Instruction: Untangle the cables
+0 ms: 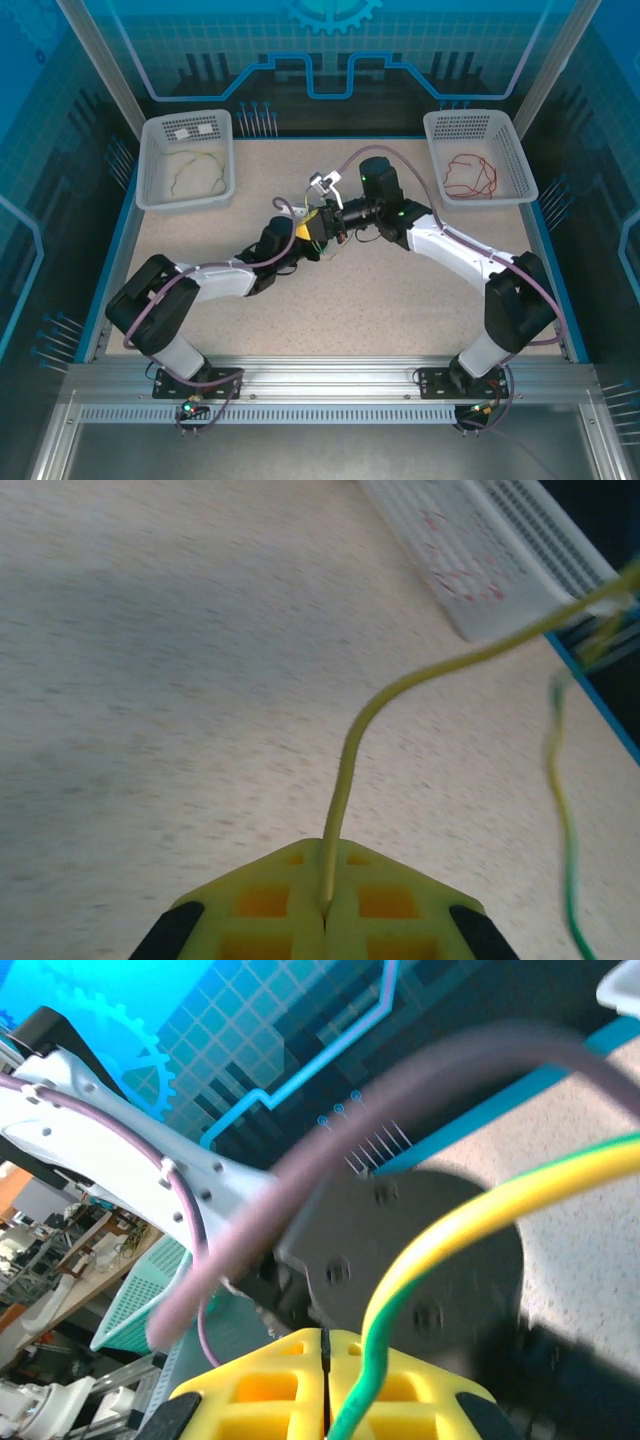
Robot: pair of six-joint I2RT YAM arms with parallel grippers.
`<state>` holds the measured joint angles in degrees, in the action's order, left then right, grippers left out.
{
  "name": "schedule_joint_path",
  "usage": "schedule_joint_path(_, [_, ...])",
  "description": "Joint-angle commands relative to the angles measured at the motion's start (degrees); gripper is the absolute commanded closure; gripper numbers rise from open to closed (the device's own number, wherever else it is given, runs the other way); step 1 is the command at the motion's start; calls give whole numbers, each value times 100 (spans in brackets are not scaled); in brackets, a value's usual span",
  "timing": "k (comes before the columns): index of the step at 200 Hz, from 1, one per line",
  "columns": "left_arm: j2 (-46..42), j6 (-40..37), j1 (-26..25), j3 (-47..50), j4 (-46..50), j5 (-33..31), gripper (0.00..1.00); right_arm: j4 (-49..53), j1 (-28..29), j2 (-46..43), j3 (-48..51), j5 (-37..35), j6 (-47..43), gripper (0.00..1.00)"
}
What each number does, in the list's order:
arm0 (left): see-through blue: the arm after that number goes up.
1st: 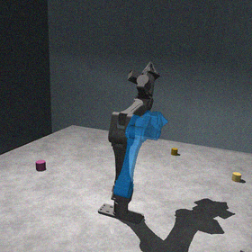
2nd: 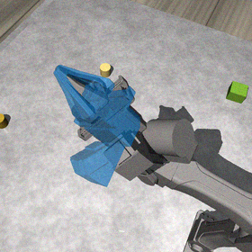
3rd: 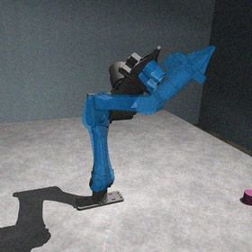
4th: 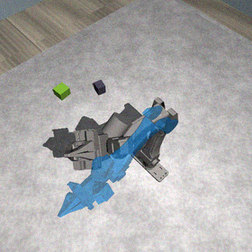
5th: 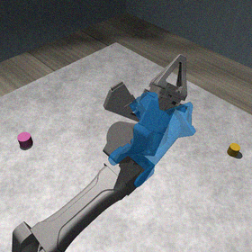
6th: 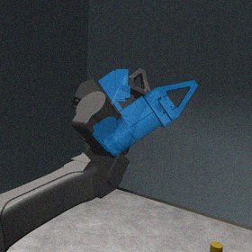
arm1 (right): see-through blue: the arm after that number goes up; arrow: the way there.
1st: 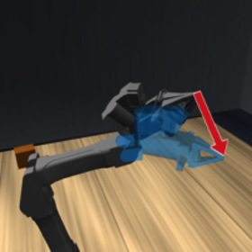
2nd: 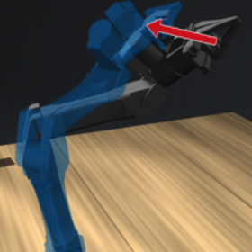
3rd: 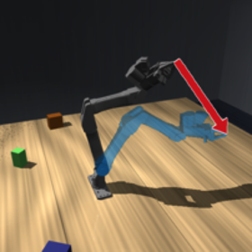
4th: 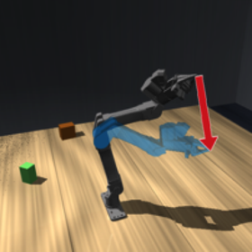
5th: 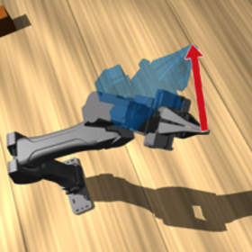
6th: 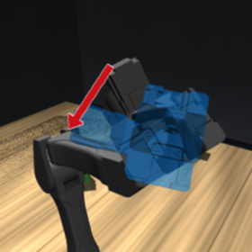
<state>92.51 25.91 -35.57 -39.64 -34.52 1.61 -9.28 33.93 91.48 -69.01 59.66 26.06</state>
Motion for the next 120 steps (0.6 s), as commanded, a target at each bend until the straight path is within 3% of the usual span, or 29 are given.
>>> schedule_joint_path(1, [117, 33, -160, -14, -1155, 561, 100, -1049, -168, -136, -94, 65, 387, 100])
schedule_joint_path(32, [-35, -24, -158, 635, -2604, 735, 100, -1677, -487, -311, 282, -478, 1046, 100])
schedule_joint_path(62, [-257, -289, -160, 701, -2389, 918, 100, -1352, -619, -418, 360, -926, 1225, 100])
schedule_joint_path(69, [-299, -374, -161, 745, -2376, 868, 91, -1357, -615, -451, 394, -959, 1226, 100])
schedule_joint_path(76, [-344, -497, -152, 808, -2384, 772, 76, -1309, -616, -511, 421, -1031, 1210, 100])
schedule_joint_path(93, [-538, -778, -151, 1051, -2455, 392, 74, -863, -648, -674, 383, -1250, 1044, 100])
schedule_joint_path(106, [-785, -1012, -150, 1299, -2552, 29, 61, -404, -709, -771, 339, -1453, 947, 100])
schedule_joint_path(120, [-1133, -1239, -143, 1560, -2590, -384, 58, -106, -839, -826, 316, -1610, 1012, 100])
